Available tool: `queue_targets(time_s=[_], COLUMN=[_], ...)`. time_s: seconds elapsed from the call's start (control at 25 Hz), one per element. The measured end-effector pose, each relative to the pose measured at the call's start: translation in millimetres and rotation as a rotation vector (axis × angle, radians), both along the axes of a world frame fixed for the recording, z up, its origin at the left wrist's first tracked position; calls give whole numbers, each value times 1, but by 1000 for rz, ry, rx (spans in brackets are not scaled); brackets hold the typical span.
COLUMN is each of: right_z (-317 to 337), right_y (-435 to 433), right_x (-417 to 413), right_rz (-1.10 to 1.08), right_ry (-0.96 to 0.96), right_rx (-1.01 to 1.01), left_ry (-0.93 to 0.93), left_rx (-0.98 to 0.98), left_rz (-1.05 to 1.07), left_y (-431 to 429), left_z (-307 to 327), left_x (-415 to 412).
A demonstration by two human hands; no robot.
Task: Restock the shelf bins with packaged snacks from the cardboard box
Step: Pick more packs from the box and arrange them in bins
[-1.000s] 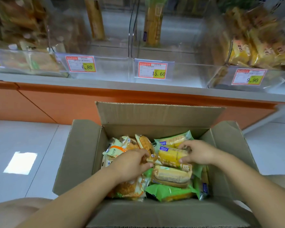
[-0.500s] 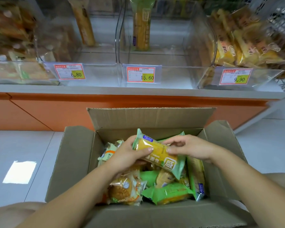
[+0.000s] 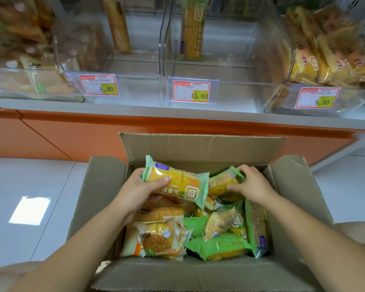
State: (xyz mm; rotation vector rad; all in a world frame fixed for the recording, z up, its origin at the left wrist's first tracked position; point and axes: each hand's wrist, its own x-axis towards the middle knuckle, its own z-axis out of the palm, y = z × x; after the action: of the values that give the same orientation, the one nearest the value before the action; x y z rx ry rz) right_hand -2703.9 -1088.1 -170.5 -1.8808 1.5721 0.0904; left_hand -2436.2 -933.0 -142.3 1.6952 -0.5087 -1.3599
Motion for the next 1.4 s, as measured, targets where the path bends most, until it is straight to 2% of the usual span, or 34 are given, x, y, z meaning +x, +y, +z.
queue_targets(time_s=[0.2, 0.32, 0.44, 0.64, 0.72, 0.84, 0.96, 1.08, 1.24, 1.4], right_z=[51, 68, 79, 82, 80, 82, 90, 100, 133, 202], right_y=[-2, 1, 4, 31, 44, 52, 52, 52, 49, 31], right_x=[4, 6, 4, 15, 25, 35, 42, 52, 60, 69], right_rz=[-179, -211, -281, -341, -377, -519, -565, -543, -456, -354], right_ry=[-438, -570, -721, -897, -942, -1058, -1104, -1070, -1009, -1097], right_rx=[156, 131, 191, 415, 477, 520, 474, 353, 125, -13], left_ry=[-11, 44, 194, 532, 554, 467, 346, 244, -78, -222], left_rx=[-47, -47, -83, -69, -49, -40, -94, -116, -166, -305], left_rz=[60, 91, 167, 379, 352, 171, 57, -47, -306, -305], left_y=[-2, -1, 3, 5, 3, 1, 1, 2, 2, -6], left_z=[13, 21, 29, 43, 50, 66, 77, 86, 116, 161], left_x=[6, 5, 5, -5, -13, -21, -15, -5, 5, 19])
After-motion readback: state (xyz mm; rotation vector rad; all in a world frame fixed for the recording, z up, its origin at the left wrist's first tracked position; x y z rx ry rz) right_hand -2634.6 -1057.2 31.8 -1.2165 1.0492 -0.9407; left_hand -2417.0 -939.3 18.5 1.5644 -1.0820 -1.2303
